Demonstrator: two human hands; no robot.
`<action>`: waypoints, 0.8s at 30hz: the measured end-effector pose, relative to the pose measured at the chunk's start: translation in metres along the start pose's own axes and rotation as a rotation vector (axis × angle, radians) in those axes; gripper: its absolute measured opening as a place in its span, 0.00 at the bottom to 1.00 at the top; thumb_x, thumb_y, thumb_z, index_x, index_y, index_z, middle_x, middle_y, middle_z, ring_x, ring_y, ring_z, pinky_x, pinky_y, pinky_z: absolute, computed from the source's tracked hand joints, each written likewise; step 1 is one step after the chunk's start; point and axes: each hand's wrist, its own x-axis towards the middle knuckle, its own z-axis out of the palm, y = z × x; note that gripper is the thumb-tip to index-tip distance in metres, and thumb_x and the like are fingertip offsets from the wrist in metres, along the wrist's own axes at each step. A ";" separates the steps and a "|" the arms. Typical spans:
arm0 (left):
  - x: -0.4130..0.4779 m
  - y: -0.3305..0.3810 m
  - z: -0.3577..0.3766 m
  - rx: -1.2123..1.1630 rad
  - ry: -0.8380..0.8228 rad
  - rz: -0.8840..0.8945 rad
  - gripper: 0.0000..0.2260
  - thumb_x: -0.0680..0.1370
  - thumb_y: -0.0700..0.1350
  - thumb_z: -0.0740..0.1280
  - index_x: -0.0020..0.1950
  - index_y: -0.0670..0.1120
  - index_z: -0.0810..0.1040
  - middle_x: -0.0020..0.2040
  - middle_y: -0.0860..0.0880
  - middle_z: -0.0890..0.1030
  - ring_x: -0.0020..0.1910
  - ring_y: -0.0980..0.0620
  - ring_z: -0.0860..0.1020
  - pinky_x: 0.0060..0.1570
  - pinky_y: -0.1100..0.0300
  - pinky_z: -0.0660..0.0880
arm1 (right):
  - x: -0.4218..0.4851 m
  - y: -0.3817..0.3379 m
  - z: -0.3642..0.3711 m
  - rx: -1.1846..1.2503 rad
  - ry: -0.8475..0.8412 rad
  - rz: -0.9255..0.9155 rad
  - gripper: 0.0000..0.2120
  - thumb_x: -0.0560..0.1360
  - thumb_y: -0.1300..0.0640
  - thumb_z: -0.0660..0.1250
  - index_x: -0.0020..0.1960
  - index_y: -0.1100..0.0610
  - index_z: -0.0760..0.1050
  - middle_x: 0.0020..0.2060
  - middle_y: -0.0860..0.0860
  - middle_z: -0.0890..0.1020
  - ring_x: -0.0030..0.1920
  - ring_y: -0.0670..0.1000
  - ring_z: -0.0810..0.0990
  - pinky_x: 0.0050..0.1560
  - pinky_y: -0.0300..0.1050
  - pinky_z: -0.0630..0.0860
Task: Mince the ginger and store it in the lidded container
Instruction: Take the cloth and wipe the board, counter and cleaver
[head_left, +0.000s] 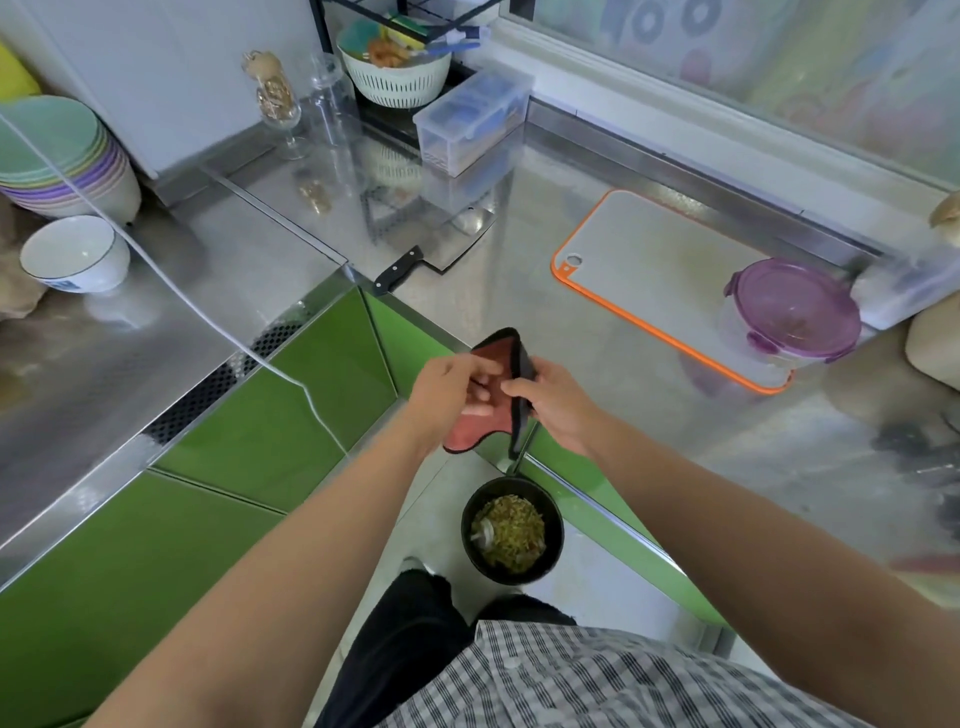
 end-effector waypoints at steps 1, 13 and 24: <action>0.006 -0.001 -0.001 0.073 0.074 0.058 0.11 0.77 0.39 0.59 0.56 0.42 0.78 0.47 0.42 0.78 0.41 0.50 0.78 0.50 0.51 0.80 | 0.004 -0.002 -0.002 0.009 0.028 0.012 0.15 0.75 0.68 0.63 0.61 0.65 0.72 0.50 0.61 0.79 0.49 0.56 0.77 0.46 0.45 0.73; 0.096 0.012 -0.039 -0.027 -0.237 -0.133 0.08 0.81 0.38 0.61 0.56 0.37 0.76 0.45 0.44 0.80 0.42 0.51 0.79 0.37 0.62 0.80 | 0.078 -0.014 0.015 -0.283 0.064 -0.014 0.35 0.63 0.49 0.78 0.64 0.47 0.65 0.61 0.54 0.73 0.59 0.53 0.76 0.57 0.54 0.78; 0.217 0.018 -0.116 1.053 0.122 0.268 0.16 0.78 0.42 0.63 0.66 0.42 0.71 0.63 0.40 0.71 0.61 0.40 0.70 0.59 0.47 0.69 | 0.169 -0.036 0.017 -0.588 0.561 0.063 0.24 0.72 0.65 0.63 0.67 0.57 0.65 0.59 0.61 0.70 0.56 0.61 0.73 0.57 0.50 0.70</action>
